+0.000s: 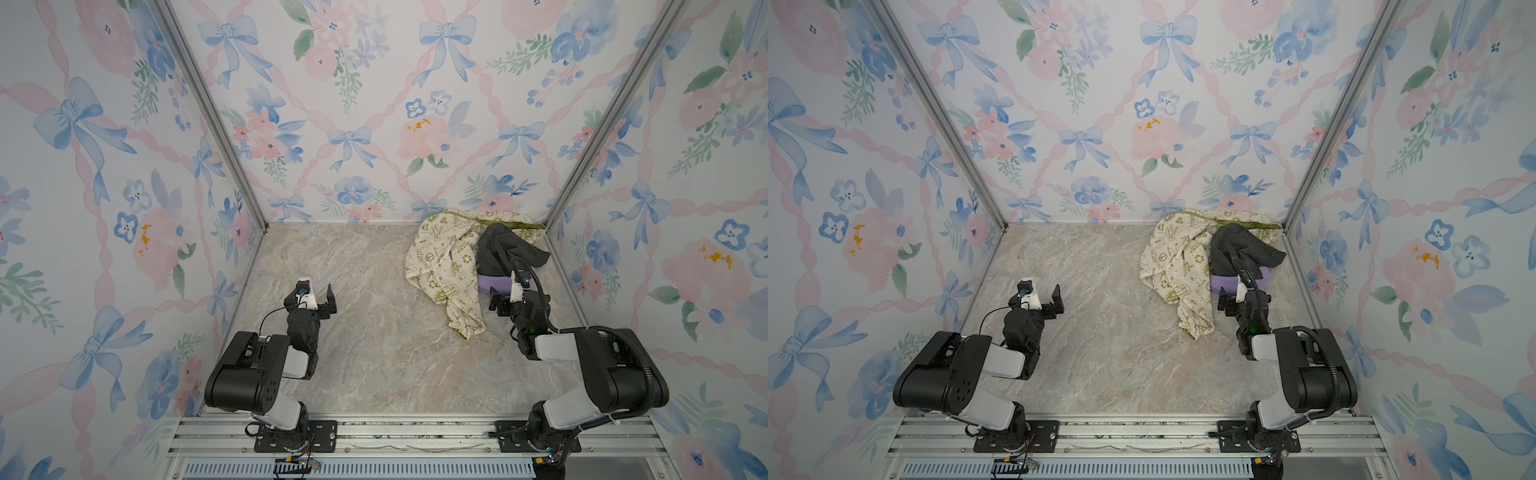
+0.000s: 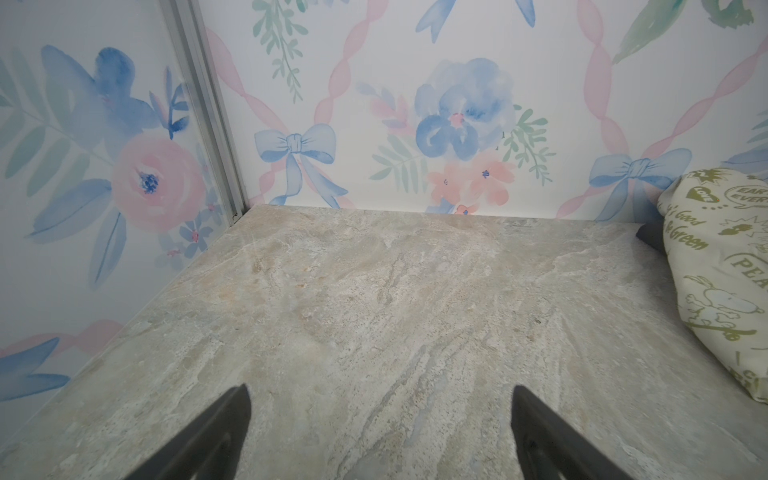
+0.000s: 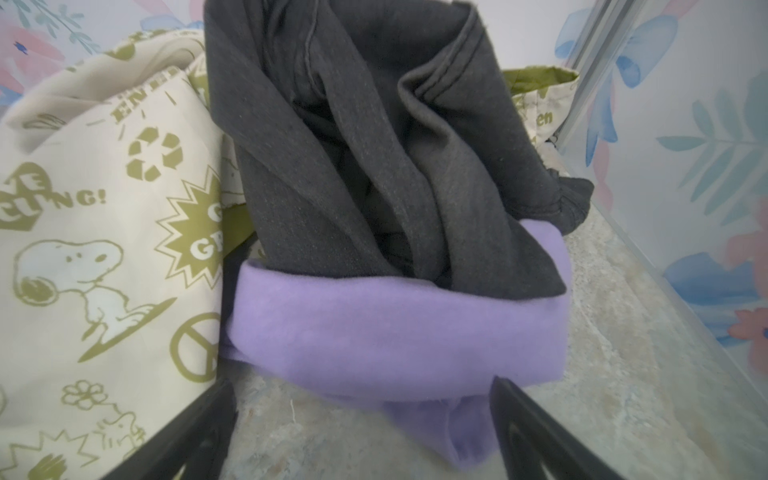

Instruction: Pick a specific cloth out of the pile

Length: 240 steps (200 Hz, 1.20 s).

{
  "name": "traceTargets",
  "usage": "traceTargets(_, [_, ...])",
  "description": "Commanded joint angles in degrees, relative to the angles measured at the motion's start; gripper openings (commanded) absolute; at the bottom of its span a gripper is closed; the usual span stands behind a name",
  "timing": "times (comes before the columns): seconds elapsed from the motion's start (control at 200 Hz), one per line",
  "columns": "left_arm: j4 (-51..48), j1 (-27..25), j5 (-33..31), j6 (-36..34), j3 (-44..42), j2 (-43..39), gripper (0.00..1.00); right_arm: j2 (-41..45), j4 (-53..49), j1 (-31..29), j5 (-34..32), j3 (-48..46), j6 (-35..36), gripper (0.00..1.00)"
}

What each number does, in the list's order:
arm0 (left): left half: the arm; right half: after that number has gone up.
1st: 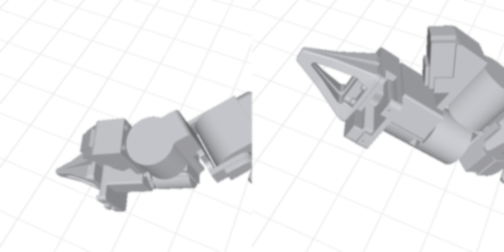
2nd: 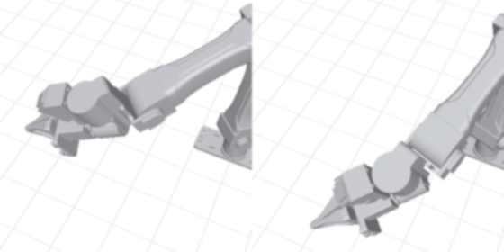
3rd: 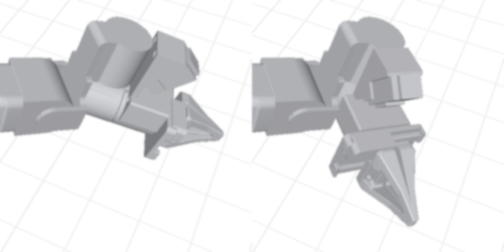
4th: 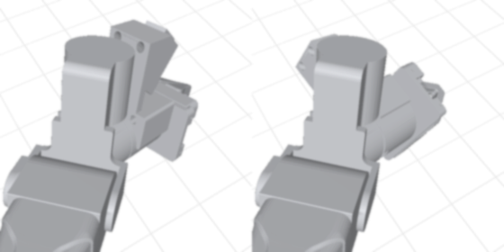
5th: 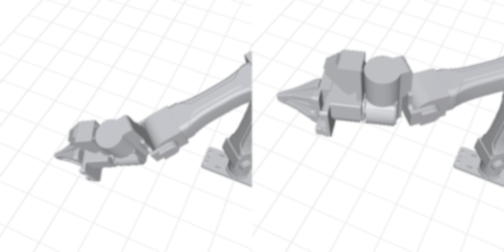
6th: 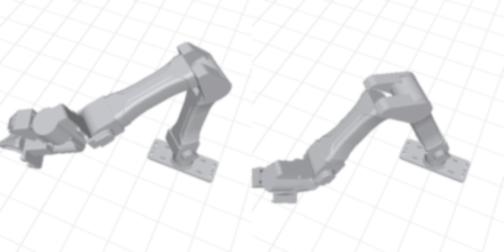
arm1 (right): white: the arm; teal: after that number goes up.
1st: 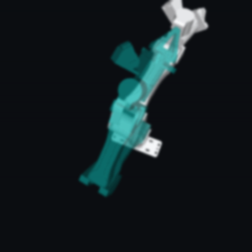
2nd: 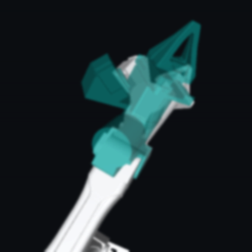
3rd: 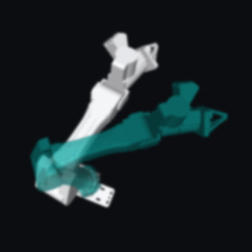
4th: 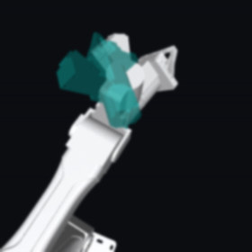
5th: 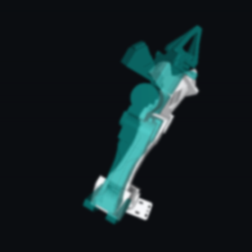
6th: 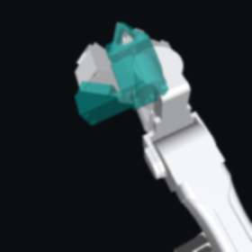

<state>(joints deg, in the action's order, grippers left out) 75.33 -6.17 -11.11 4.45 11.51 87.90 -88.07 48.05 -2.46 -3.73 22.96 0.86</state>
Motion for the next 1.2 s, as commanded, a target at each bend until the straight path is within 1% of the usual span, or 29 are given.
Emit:
traceTargets(0.0, [-0.3, 0.3, -0.6, -1.0, 0.1, -0.7, 0.98, 3.9, -11.8, -0.5, -2.5, 6.0, -0.6, 0.97])
traceTargets(0.06, [-0.6, 0.3, -1.5, -0.6, -0.2, -2.0, 0.98, 5.4, -15.3, -0.6, -2.5, 7.5, -0.5, 0.97])
traceTargets(0.19, [-5.2, 0.2, -4.4, 0.2, 0.1, -7.0, 0.98, 9.1, -16.7, -0.8, -2.5, 7.0, -0.1, 0.97])
traceTargets(0.25, [-9.1, 0.3, -6.1, 0.7, 1.1, -9.8, 0.98, 11.3, -18.7, -1.3, -2.5, 7.5, 1.1, 0.97])
traceTargets(0.35, [-18.8, 0.3, -8.2, 2.4, 4.5, -14.3, 0.98, 14.9, -23.8, -1.8, -2.8, 10.0, 2.9, 0.97])
traceTargets(0.515, [-32.6, 0.2, -5.2, 1.0, 11.2, -20.4, 0.98, 21.3, -36.4, -1.8, -2.8, 17.6, 4.3, 0.97])
traceTargets(0.605, [-37.2, 0.2, -4.0, 1.1, 14.2, -23.0, 0.98, 24.4, -41.5, -1.8, -2.9, 21.7, 4.1, 0.97])
traceTargets(0.72, [-42.0, 0.2, -0.2, 1.0, 17.9, -24.9, 0.98, 26.6, -49.4, -1.5, -2.9, 28.4, 3.3, 0.97])
traceTargets(0.83, [-45.1, 0.2, 3.2, 1.9, 21.1, -25.1, 0.98, 26.2, -58.2, -0.5, -1.8, 35.1, -0.2, 0.97])
traceTargets(0.955, [-48.2, -0.5, 5.2, 2.5, 24.1, -24.8, 0.98, 24.8, -68.4, 0.4, -2.0, 42.0, -3.0, 0.97])
traceTargets(0.995, [-48.9, -0.9, 5.4, 2.6, 24.8, -24.8, 0.98, 24.4, -69.6, 1.1, -1.9, 42.7, -4.4, 0.97])
traceTargets(1.08, [-49.9, -1.9, 6.5, 3.0, 25.9, -24.8, 0.98, 24.0, -70.1, 3.4, 2.6, 42.4, -8.1, 0.97])
traceTargets(1.195, [-50.8, -3.5, 9.6, 4.4, 27.0, -24.7, 0.98, 23.8, -68.3, 7.7, 7.4, 39.7, -19.2, 0.97])
